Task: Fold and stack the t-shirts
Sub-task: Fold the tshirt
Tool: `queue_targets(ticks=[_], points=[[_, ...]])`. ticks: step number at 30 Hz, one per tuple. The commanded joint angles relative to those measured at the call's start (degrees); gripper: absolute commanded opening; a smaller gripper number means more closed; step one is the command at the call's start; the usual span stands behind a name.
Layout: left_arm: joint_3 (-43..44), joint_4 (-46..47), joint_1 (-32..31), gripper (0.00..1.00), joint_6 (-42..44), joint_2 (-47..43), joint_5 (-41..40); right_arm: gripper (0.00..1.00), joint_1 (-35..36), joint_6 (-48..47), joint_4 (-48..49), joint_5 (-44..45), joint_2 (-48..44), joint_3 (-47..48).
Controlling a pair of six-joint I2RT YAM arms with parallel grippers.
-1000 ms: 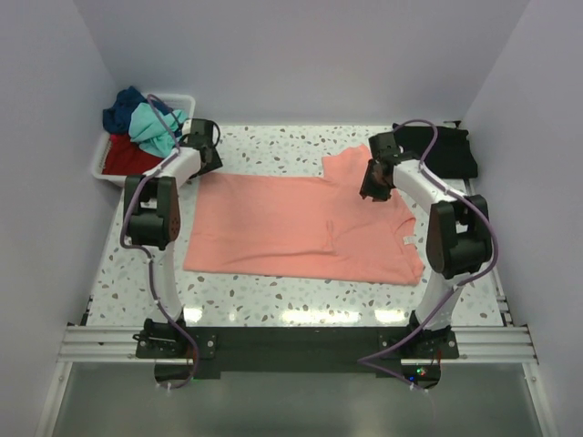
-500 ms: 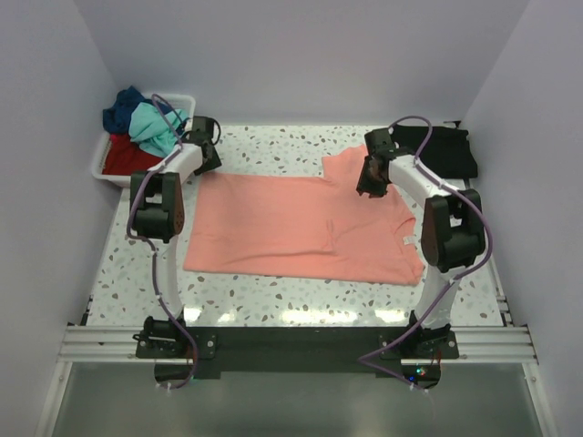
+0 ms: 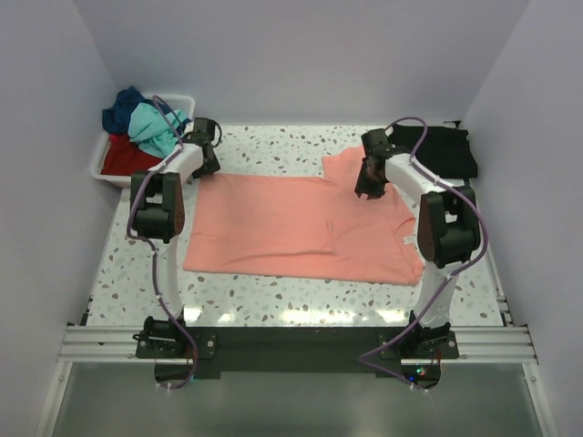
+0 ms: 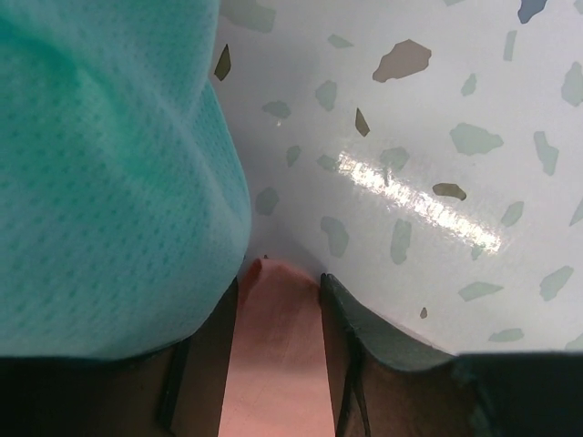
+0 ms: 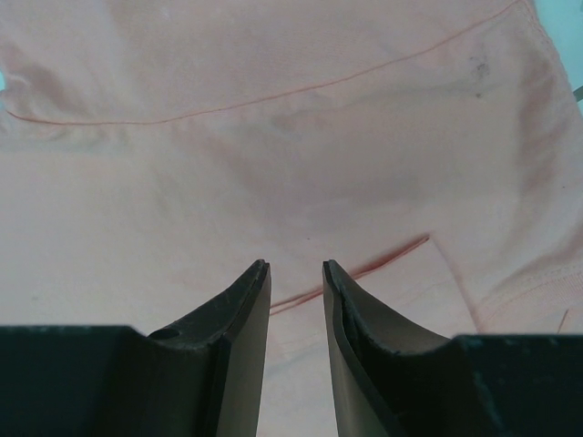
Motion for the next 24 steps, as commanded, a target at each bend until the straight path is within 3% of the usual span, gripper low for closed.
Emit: queue_targets(ticks=[1, 3, 7, 16, 24], points=[[-1.8, -4.1, 2.6, 0.45, -3.0, 1.4, -3.1, 0.34, 0.3, 0.0, -1.1, 1.6, 0.7, 3.0], [-2.1, -2.7, 2.6, 0.42, -3.0, 1.7, -1.6, 0.33, 0.3, -0.2, -1.4, 1.9, 0.7, 3.1], [-1.0, -3.4, 2.6, 0.26, -2.8, 2.4, -1.5, 0.33, 0.3, -0.6, -2.0, 2.2, 0.7, 3.2], [-1.9, -3.2, 2.6, 0.00, -2.2, 0.9, -1.4, 0.33, 0.3, -0.9, -2.0, 2.7, 0.1, 2.8], [-5.0, -0.2, 0.8, 0.00, 0.5, -4.6, -0.1, 0.32, 0.2, -0.8, -1.4, 4.1, -1.1, 2.0]])
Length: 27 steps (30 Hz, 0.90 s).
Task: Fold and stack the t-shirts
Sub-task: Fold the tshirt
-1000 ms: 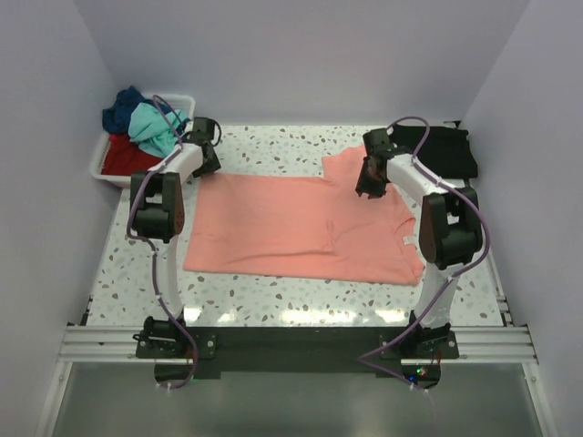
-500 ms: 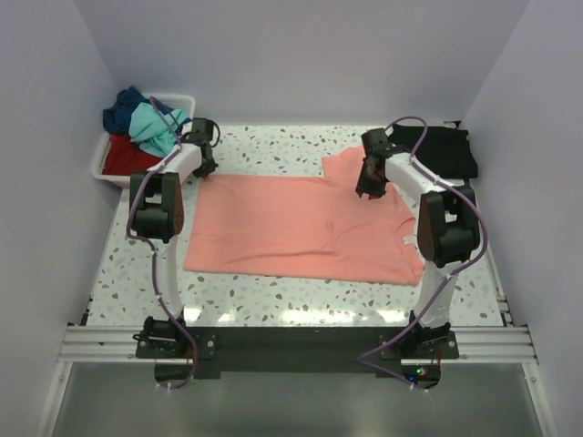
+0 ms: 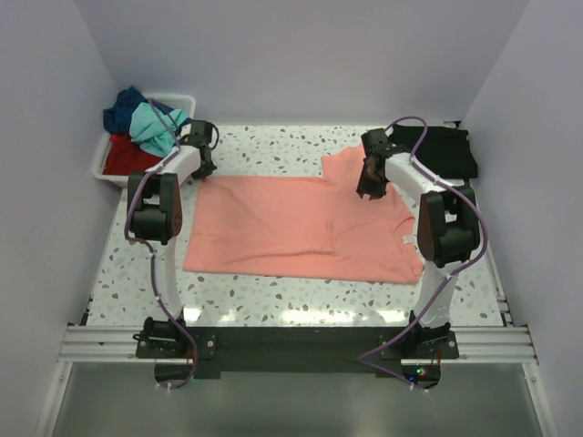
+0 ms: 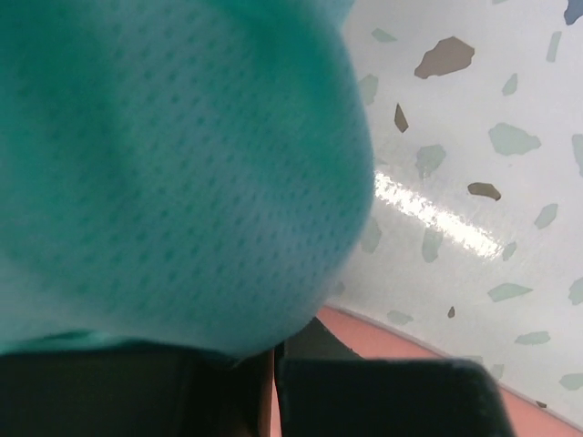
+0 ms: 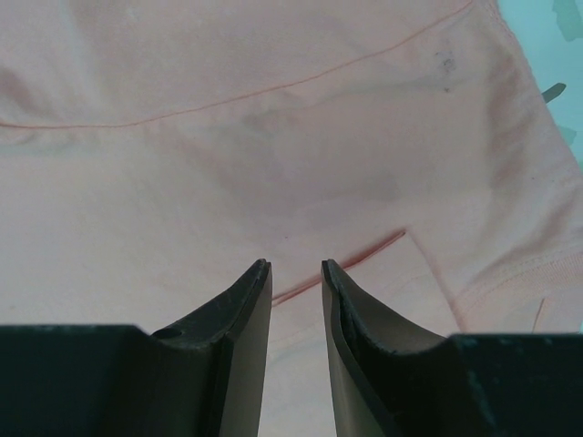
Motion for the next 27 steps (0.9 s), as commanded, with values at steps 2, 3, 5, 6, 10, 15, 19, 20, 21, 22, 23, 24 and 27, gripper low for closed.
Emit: queue_targets(ticks=[2, 3, 5, 6, 10, 15, 19, 20, 21, 22, 23, 24, 27], points=[[-3.2, -1.2, -0.8, 0.00, 3.0, -4.7, -0.2, 0.33, 0.3, -0.4, 0.4, 3.0, -2.4, 1.1], [-3.2, -1.2, -1.0, 0.00, 3.2, -5.3, -0.4, 0.33, 0.2, -0.4, 0.5, 3.7, -2.5, 1.4], [-4.0, -1.2, -2.1, 0.00, 3.8, -6.9, -0.9, 0.33, 0.2, -0.7, 0.8, 4.6, -2.5, 2.5], [-4.4, -1.2, -2.4, 0.00, 3.9, -7.5, -0.8, 0.33, 0.3, -0.8, 1.2, 5.2, -2.4, 2.8], [-6.2, -1.2, -3.6, 0.00, 4.3, -10.1, -1.4, 0.34, 0.3, -1.7, 2.2, 7.3, -0.8, 5.6], [-8.1, -1.4, -4.7, 0.00, 3.7, -13.3, -1.9, 0.35, 0.2, -3.3, 4.5, 10.6, 2.9, 11.5], [-10.9, -1.5, -5.5, 0.00, 3.1, -16.3, -2.2, 0.36, 0.0, -5.7, 3.5, 13.2, 10.4, 19.6], [-11.4, -1.4, -5.7, 0.00, 3.1, -17.7, -2.4, 0.36, -0.3, -6.2, 3.1, 13.2, 12.0, 23.1], [-12.0, -1.3, -5.9, 0.00, 3.0, -18.3, -2.7, 0.36, -0.4, -6.4, 2.8, 13.7, 13.4, 24.9], [-13.1, -1.4, -6.2, 0.00, 2.9, -18.9, -2.9, 0.36, -0.6, -7.0, 2.6, 13.8, 14.5, 26.5], [-13.5, -1.5, -6.4, 0.00, 2.9, -19.9, -3.4, 0.36, -1.0, -7.4, 2.6, 13.9, 17.2, 29.3], [-14.0, -1.9, -6.6, 0.00, 2.8, -20.4, -3.4, 0.36, -1.3, -7.7, 3.0, 13.8, 18.3, 30.5], [-16.3, -2.2, -7.1, 0.00, 2.4, -22.0, -3.3, 0.38, -2.1, -9.2, 5.9, 13.9, 21.8, 33.2]])
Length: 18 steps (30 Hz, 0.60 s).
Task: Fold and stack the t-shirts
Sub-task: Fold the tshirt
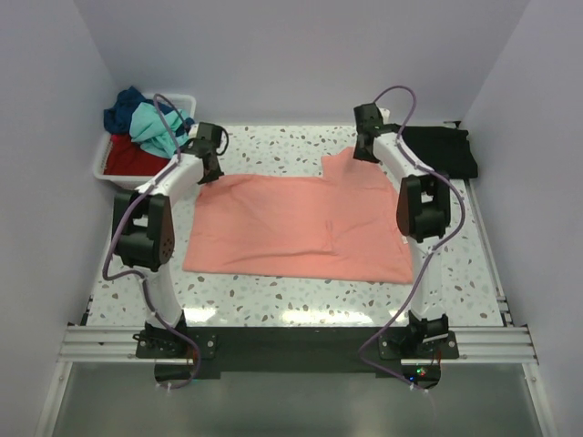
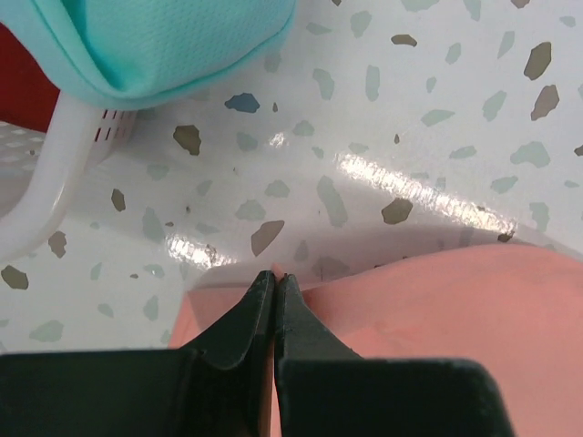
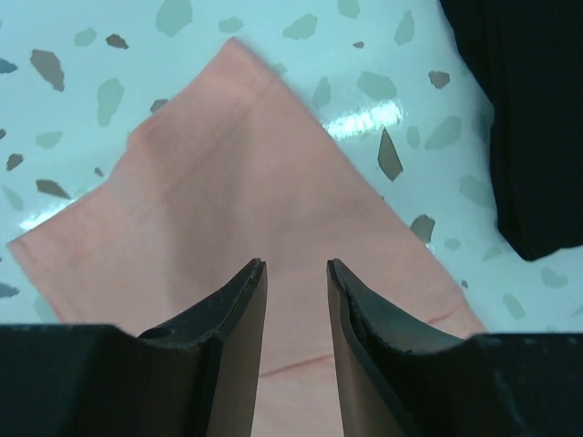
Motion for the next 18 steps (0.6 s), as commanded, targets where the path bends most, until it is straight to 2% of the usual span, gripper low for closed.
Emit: queue_targets(ticks=[1, 8, 18], points=[[-2.7, -0.8, -1.2, 0.00, -0.5, -5.0, -1.5, 0.38, -1.6, -3.5, 4.1, 2.8, 3.3, 4.6], [-5.0, -2.1, -2.5, 0.00, -1.0, -7.0, -1.1, 0.38, -2.0, -7.7, 13.7, 2.9, 6.6, 5.7], [-5.0, -3.4, -3.3, 0.00, -1.7, -7.1, -1.5, 0.39, -2.2, -9.8, 18.5, 2.0, 9.0, 8.6]])
